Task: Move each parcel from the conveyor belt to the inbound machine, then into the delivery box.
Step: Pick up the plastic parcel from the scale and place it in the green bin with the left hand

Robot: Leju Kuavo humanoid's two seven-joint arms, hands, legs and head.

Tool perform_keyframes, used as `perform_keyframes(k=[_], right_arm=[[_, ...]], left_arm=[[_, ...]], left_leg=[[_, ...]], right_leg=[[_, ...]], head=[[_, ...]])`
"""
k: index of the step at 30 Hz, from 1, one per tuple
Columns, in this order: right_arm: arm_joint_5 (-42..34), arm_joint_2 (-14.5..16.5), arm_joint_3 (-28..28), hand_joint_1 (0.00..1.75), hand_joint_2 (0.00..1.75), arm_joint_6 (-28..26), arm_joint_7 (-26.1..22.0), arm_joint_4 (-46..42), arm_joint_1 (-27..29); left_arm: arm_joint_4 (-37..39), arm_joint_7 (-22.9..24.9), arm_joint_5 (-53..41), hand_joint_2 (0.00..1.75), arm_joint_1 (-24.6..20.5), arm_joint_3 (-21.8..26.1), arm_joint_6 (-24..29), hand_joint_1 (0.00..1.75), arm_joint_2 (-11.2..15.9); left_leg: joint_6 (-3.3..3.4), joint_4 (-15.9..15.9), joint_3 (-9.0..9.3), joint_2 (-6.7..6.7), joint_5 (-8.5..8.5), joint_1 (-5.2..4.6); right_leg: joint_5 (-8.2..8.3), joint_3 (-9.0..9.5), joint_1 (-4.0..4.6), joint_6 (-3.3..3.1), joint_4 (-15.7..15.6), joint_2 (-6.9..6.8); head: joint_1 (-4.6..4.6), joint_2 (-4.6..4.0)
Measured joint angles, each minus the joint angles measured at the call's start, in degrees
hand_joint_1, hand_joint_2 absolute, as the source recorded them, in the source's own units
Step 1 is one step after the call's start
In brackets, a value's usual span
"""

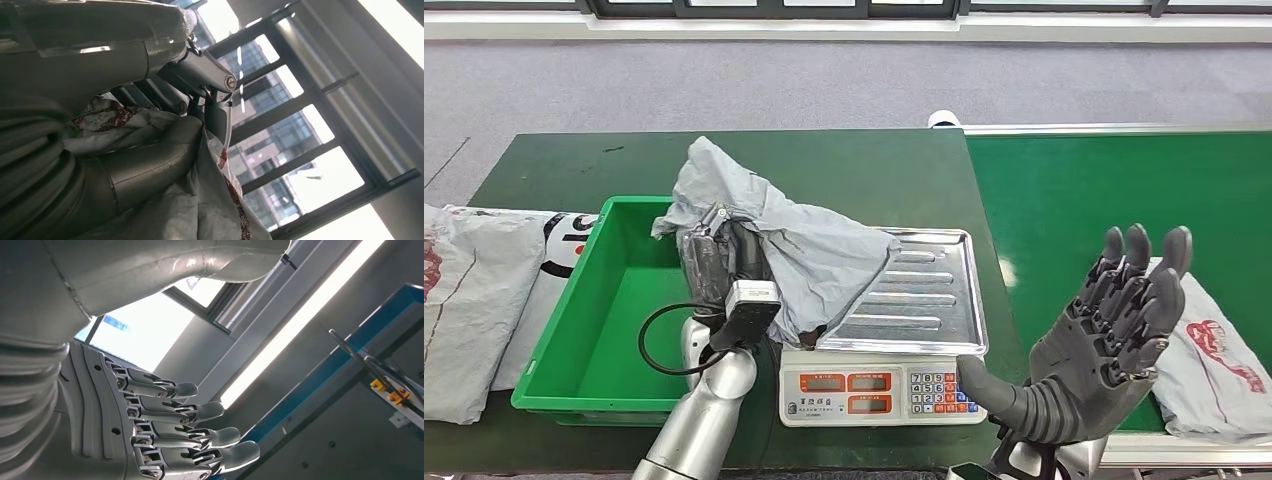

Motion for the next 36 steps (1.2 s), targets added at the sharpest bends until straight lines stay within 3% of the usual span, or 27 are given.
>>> perform_keyframes(k=[4, 10, 26, 30, 36], right_arm=[[0.0, -0.01, -0.28, 0.0, 1.75, -0.01, 0.07, -0.38, 0.12], [0.0, -0.01, -0.72, 0.0, 1.75, -0.02, 0.01, -0.96, 0.31], [0.0, 0.01, -0.97, 0.0, 1.75, -0.01, -0.07, -1.43, 0.45], [0.0, 0.01, -0.93, 0.0, 1.75, 0.0, -0.06, -1.42, 0.44], [0.02, 0.01, -0.83, 0.0, 1.75, 0.0, -0.06, -1.42, 0.43]], left_arm=[[-3.6, -2.28, -2.39, 1.75, 1.39, 4.74, 0.0, 1.75, 0.07], [-6.72, -0.6, -5.05, 1.75, 2.85, 10.34, 0.0, 1.75, 0.28], [-8.14, 4.11, -8.32, 1.75, 4.26, 15.49, 0.0, 1.75, 0.49], [-8.25, 5.2, -8.8, 1.75, 4.39, 16.07, -0.01, 0.03, 0.52], [-8.93, 6.12, -8.98, 1.75, 4.66, 16.85, -0.02, 0.0, 0.56]], left_leg=[[0.0, 0.0, 0.0, 0.0, 0.0, 0.0], [-0.02, 0.0, 0.0, 0.0, 0.01, 0.0], [-0.03, 0.0, -0.01, -0.02, 0.02, 0.0], [-0.03, 0.0, -0.01, -0.02, 0.02, 0.0], [-0.03, 0.0, -0.02, -0.03, 0.02, 0.0]], right_leg=[[0.0, 0.0, 0.0, 0.0, 0.0, 0.0], [0.0, -0.01, 0.01, 0.0, 0.0, 0.0], [0.0, 0.0, 0.01, 0.0, 0.0, -0.01], [0.0, 0.0, 0.01, 0.0, 0.0, -0.02], [0.0, 0.01, 0.0, 0.0, 0.0, -0.02]], head=[[0.0, 0.0], [-0.01, 0.0], [-0.01, 0.0], [0.0, 0.0], [0.0, 0.0]])
